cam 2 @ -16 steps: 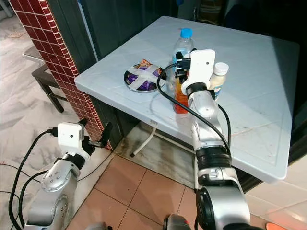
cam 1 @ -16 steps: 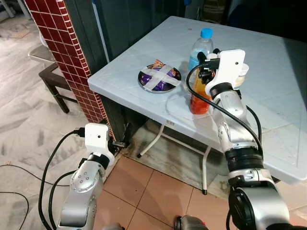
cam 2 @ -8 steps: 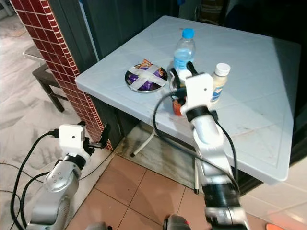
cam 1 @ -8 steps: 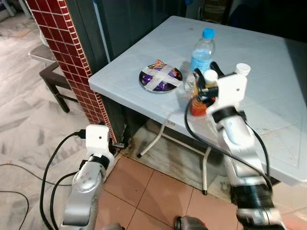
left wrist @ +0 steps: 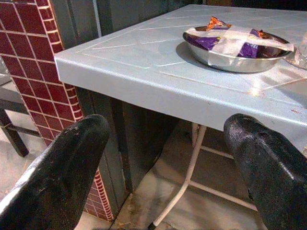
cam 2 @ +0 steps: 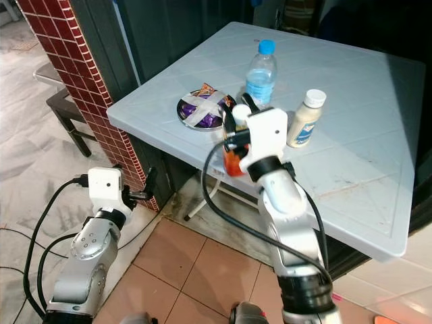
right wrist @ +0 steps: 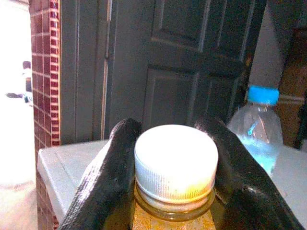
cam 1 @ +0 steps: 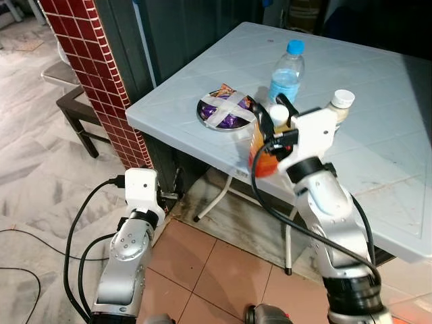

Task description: Restocking fridge

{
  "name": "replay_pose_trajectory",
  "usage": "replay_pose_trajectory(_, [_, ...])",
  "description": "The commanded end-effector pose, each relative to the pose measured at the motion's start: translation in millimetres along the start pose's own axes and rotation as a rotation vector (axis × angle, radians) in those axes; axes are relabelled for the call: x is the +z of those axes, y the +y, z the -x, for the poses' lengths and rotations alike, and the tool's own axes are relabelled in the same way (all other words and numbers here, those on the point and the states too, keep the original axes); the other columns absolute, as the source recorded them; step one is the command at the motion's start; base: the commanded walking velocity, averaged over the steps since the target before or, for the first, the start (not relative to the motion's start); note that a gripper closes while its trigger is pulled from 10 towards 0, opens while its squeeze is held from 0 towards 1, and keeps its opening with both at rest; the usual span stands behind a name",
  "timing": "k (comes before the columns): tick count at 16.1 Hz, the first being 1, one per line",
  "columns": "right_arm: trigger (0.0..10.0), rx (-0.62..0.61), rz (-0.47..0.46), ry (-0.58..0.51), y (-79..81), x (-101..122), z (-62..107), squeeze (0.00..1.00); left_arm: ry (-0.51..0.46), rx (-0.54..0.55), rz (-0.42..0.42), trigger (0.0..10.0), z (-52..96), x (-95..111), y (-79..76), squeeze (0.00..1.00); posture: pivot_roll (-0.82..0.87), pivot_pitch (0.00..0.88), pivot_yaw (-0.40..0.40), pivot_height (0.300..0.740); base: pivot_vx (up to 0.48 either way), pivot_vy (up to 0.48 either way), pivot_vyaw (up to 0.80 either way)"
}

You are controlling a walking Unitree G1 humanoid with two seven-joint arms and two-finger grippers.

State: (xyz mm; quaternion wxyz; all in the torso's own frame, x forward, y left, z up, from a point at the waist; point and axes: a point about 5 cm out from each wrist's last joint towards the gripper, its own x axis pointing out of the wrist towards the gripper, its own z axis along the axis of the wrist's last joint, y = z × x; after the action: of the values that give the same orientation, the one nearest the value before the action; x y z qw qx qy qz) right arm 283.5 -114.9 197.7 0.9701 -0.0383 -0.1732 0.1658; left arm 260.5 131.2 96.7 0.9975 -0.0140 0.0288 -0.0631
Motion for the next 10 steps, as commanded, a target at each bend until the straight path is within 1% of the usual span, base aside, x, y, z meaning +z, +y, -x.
replay_pose_trajectory(1, [10.0, -0.01, -0.003, -0.006, -1.7, 5, 0.8, 0.0, -0.001, 0.014, -0.006, 10.0, -1.3, -1, 3.0, 0.0, 0.01, 0.0, 0.028, 0.74, 0.0, 0.0, 0.0])
replay_pose_trajectory(3, [10.0, -0.021, -0.013, 0.018, -4.2, 3, 2.8, 0.0, -0.002, 0.017, -0.005, 10.0, -1.8, -1, 1.8, 0.0, 0.0, 0.0, 0.027, 0.74, 0.0, 0.0, 0.72])
replay_pose_trajectory(10, [10.0, -0.033, -0.017, 0.068, -7.4, -7, 8.9, 0.0, -0.001, 0.024, -0.005, 10.0, -2.5, -3, 2.2, 0.0, 0.0, 0.0, 0.022, 0.74, -0.355, 0.0, 0.8])
